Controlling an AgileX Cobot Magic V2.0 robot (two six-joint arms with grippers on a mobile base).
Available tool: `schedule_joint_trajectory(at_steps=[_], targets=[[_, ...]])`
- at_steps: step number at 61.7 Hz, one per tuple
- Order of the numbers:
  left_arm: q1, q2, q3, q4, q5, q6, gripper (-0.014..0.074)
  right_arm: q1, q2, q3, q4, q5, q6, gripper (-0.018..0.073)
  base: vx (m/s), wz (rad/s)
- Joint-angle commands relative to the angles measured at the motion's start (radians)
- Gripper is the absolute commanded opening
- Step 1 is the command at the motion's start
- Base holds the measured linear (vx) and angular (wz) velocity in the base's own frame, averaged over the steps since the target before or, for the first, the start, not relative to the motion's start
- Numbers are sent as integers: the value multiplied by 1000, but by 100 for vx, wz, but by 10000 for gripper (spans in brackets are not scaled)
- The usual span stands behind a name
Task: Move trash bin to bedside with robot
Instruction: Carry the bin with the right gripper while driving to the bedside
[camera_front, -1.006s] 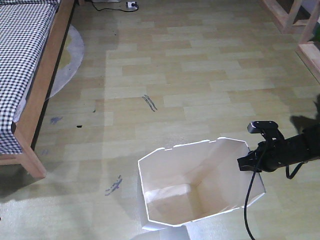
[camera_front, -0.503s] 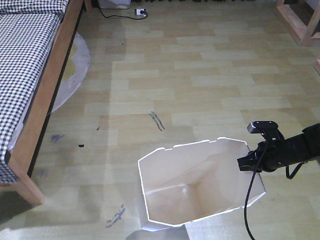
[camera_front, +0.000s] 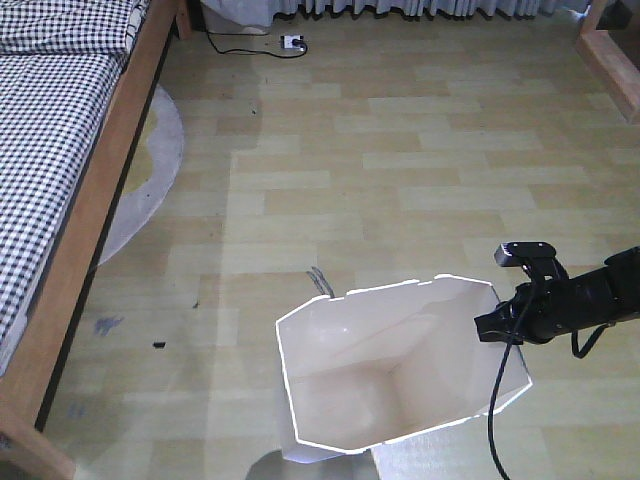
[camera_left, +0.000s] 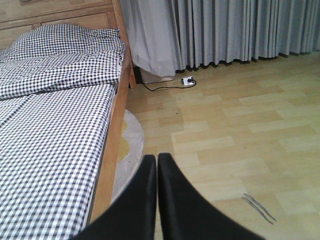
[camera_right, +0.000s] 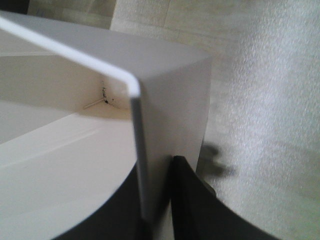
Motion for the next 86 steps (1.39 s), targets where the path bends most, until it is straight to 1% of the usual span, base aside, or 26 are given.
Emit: schedule_joint_trajectory(at_steps=[1, 86], targets=[[-6, -9, 28, -4, -74, -8, -6, -4, -70, -14, 62, 185, 15, -7, 38, 3], [-6, -9, 28, -4, -74, -8, -6, -4, -70, -14, 62, 185, 15, -7, 38, 4]])
